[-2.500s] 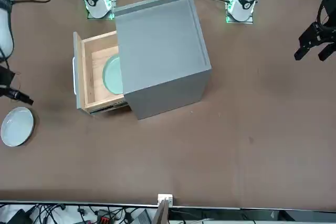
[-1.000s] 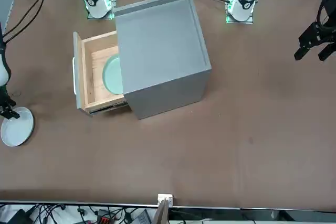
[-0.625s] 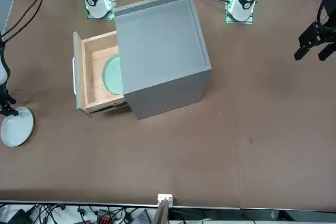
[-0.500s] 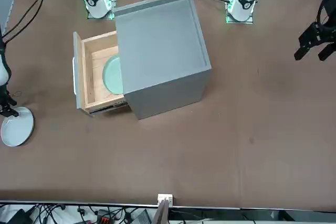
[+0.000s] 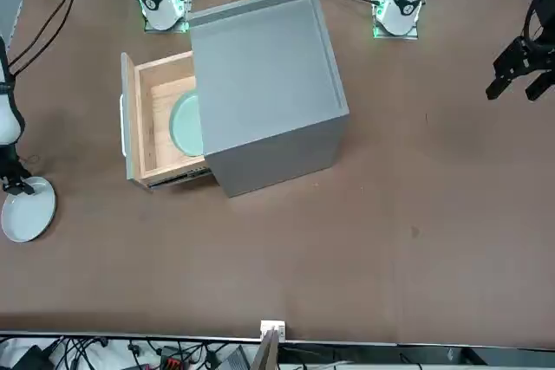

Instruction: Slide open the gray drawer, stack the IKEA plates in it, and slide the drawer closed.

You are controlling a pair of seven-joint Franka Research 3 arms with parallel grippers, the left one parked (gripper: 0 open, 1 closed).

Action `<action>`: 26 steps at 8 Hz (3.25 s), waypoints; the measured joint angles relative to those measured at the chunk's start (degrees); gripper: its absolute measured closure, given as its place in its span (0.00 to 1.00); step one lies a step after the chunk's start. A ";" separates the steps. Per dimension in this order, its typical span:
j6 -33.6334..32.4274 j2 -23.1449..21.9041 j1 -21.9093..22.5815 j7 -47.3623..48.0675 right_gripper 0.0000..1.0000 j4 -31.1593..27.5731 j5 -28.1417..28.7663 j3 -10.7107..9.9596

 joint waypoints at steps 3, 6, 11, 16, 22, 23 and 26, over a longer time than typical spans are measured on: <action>0.39 -0.02 0.00 -0.03 0.99 0.41 0.03 0.09; 0.38 -0.08 0.03 -1.32 1.00 0.73 0.03 0.81; -12.66 -8.96 0.19 -9.79 1.00 2.38 2.04 3.44; -32.95 -20.57 0.24 -33.52 1.00 2.68 17.64 3.85; -51.08 -32.48 2.49 -43.02 1.00 3.26 25.83 11.05; -51.56 -34.22 4.33 -43.01 1.00 2.37 25.63 11.79; -51.77 -37.66 13.18 -42.37 1.00 -1.30 19.74 12.16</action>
